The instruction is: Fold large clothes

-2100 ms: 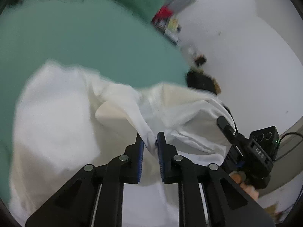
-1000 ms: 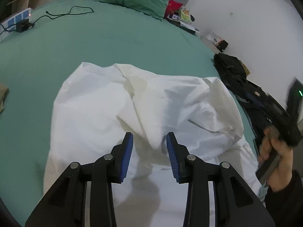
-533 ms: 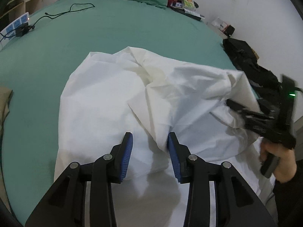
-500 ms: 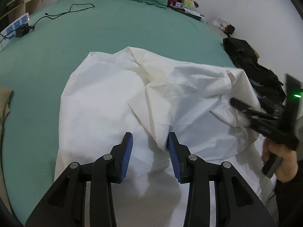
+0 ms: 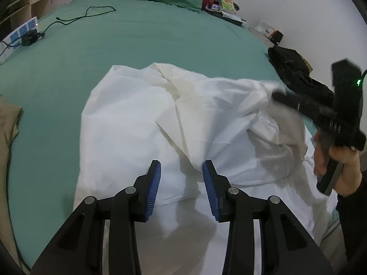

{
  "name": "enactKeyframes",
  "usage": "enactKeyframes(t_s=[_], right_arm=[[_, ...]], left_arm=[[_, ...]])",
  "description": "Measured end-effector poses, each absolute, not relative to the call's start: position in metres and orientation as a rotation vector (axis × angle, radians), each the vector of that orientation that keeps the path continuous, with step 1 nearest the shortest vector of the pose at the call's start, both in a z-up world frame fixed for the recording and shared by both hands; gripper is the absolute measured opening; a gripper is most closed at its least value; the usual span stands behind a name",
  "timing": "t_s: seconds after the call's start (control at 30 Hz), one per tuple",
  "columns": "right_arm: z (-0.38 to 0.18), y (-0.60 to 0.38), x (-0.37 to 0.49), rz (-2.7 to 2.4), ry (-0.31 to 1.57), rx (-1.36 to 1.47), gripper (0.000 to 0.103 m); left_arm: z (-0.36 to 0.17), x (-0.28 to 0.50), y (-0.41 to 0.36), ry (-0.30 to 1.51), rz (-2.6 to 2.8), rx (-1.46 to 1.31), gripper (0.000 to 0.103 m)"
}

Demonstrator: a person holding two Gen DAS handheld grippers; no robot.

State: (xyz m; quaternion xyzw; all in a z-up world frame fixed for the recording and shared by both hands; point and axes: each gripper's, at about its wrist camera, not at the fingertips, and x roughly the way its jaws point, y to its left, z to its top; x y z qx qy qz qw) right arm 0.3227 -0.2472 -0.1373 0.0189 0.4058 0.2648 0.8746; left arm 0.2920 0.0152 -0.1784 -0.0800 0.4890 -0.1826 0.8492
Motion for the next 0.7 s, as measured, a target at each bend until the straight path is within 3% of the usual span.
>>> enactKeyframes(t_s=[0.3, 0.5, 0.7], right_arm=[[-0.183, -0.229, 0.267, 0.653, 0.917, -0.109, 0.076], [-0.162, -0.247, 0.261, 0.549, 0.845, -0.052, 0.077], [-0.13, -0.283, 0.251, 0.3, 0.753, -0.006, 0.077]], left_arm=[[-0.171, 0.289, 0.024, 1.009, -0.405, -0.199, 0.04], [-0.179, 0.291, 0.016, 1.039, -0.42, -0.171, 0.04], [-0.158, 0.293, 0.02, 0.953, -0.442, -0.215, 0.04]])
